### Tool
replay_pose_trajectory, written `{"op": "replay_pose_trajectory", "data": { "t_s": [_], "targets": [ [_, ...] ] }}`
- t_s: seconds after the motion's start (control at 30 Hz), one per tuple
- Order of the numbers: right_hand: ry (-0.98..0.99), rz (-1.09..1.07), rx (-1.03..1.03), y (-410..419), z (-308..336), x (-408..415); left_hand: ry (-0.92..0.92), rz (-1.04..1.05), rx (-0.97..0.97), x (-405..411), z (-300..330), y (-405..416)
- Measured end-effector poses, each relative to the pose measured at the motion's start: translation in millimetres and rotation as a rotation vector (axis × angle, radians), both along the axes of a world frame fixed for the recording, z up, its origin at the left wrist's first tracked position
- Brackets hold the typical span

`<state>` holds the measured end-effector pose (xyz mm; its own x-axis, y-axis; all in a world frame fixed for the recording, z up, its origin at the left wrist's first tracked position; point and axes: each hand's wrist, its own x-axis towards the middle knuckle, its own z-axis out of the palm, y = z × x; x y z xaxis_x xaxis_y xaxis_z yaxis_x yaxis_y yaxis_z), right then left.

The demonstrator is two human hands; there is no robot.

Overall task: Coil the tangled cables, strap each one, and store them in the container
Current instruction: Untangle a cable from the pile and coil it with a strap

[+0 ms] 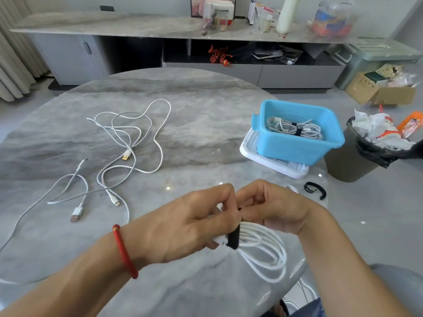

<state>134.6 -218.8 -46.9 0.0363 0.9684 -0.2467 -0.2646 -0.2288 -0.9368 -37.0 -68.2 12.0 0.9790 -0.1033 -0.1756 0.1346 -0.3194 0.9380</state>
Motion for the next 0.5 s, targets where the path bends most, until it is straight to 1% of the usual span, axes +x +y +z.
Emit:
{"op": "replay_pose_trajectory", "data": {
  "t_s": [0.1, 0.17, 0.27, 0.37, 0.43, 0.5],
  "targets": [
    [-0.213, -0.008, -0.069, 5.8, -4.8, 1.7, 0.03, -0.007, 0.152, 1.3, -13.9, 0.2],
    [-0.35, -0.086, -0.096, 7.5, -1.6, 4.3, 0.059, 0.016, 0.253, 3.6, -26.6, 1.4],
    [-0.537, -0.25, -0.139, 9.9, 10.3, 1.0, 0.045, 0.107, 0.363, 8.1, -41.9, 5.4],
    [-0.74, -0.367, -0.173, 11.7, 17.9, -13.0, 0.086, 0.207, 0.336, 14.4, -54.0, 6.4],
    [-0.876, -0.46, -0.188, 12.6, 18.3, -23.3, 0.112, 0.237, 0.317, 19.1, -60.7, 6.1],
    [-0.99, -0.563, -0.191, 12.0, 16.5, -32.4, 0.118, 0.288, 0.259, 23.1, -66.4, 3.3]
  ]
}}
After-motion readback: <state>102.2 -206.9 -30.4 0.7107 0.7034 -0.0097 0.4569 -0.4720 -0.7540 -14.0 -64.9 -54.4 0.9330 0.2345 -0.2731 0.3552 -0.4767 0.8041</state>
